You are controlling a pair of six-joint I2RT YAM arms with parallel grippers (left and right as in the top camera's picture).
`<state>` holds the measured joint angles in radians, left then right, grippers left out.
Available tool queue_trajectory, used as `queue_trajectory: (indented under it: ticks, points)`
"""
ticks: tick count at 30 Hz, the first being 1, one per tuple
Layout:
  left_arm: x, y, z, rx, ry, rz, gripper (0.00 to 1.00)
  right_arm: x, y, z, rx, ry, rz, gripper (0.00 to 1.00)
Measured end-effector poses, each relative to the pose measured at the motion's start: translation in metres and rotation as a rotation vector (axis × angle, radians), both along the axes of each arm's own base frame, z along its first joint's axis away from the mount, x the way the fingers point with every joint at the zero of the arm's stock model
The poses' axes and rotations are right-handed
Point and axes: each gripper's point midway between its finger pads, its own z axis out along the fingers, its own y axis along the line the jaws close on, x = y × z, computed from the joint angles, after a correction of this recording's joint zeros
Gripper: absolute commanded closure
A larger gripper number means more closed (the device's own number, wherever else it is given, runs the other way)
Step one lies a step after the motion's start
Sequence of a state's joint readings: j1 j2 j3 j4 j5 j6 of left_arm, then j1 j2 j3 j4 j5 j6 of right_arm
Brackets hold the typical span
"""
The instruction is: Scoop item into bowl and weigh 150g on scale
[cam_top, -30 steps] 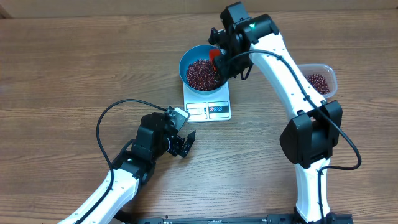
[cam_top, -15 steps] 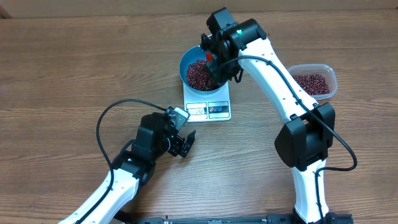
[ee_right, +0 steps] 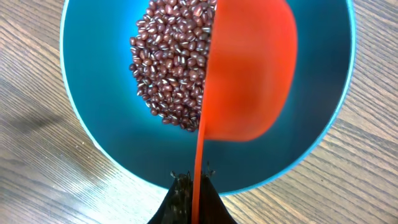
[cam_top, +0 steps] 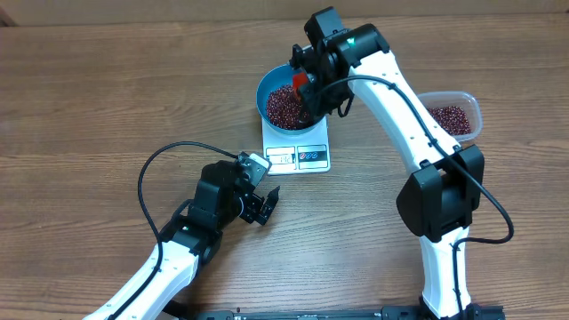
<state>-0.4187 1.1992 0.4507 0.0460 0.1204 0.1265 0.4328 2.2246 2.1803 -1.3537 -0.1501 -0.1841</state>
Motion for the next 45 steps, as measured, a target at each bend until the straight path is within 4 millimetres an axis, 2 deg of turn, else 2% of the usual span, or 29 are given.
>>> queue_trajectory:
  ticks: [10, 22, 33, 45]
  points:
    - [0.0, 0.0, 0.0, 0.0, 0.0, 0.0, 0.01, 0.0, -0.002, 0.0, -0.003, 0.001, -0.004, 0.96]
    - [0.0, 0.0, 0.0, 0.0, 0.0, 0.0, 0.01, 0.0, -0.021, -0.004, -0.136, -0.022, -0.019, 0.96]
    - [0.0, 0.0, 0.0, 0.0, 0.0, 0.0, 0.0, -0.004, -0.012, -0.004, -0.224, -0.072, 0.016, 0.96]
    - [0.0, 0.0, 0.0, 0.0, 0.0, 0.0, 0.0, -0.002, -0.013, -0.003, -0.242, -0.085, 0.016, 0.96]
